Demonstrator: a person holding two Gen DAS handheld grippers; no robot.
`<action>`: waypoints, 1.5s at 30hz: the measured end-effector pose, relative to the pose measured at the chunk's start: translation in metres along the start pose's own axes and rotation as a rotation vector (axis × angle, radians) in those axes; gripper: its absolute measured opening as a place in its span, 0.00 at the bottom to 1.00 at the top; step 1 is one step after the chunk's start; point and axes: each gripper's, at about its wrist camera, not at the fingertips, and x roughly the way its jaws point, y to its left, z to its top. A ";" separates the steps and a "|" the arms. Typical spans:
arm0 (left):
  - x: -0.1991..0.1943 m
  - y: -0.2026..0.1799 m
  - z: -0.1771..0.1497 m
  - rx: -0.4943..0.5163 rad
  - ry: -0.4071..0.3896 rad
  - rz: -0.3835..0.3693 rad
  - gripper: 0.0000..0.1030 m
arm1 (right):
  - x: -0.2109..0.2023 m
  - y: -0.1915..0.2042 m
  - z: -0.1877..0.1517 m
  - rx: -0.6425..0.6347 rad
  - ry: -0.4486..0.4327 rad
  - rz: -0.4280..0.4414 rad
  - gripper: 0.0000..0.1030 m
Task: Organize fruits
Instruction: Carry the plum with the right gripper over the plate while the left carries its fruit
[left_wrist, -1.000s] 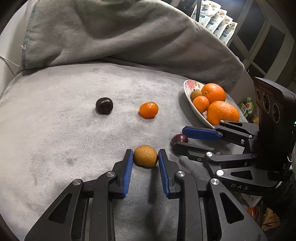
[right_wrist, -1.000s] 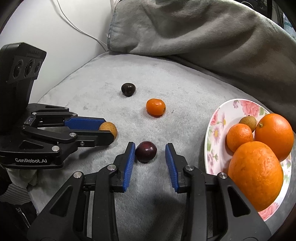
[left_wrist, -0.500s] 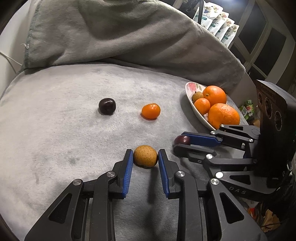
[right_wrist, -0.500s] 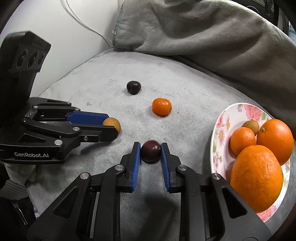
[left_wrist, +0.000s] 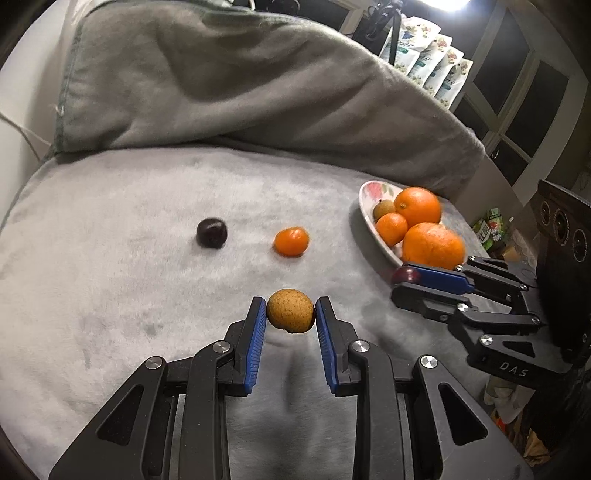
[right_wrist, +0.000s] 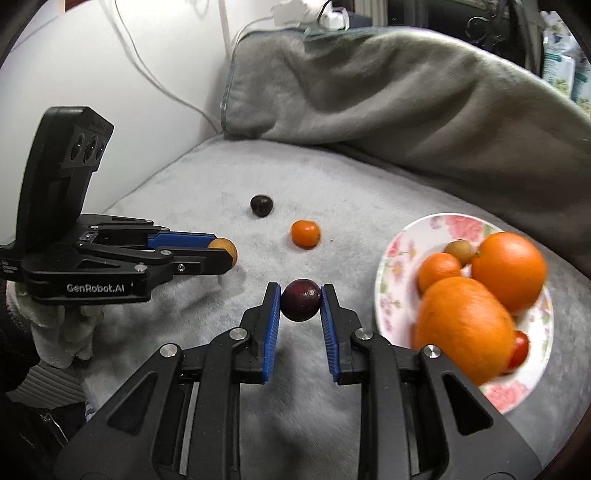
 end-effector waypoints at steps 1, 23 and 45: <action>-0.002 -0.002 0.002 0.003 -0.007 -0.003 0.25 | -0.005 -0.002 -0.001 0.006 -0.009 -0.004 0.22; 0.016 -0.072 0.041 0.072 -0.054 -0.100 0.25 | -0.090 -0.082 -0.034 0.186 -0.141 -0.156 0.22; 0.059 -0.097 0.060 0.117 -0.002 -0.082 0.25 | -0.067 -0.154 -0.043 0.327 -0.106 -0.148 0.22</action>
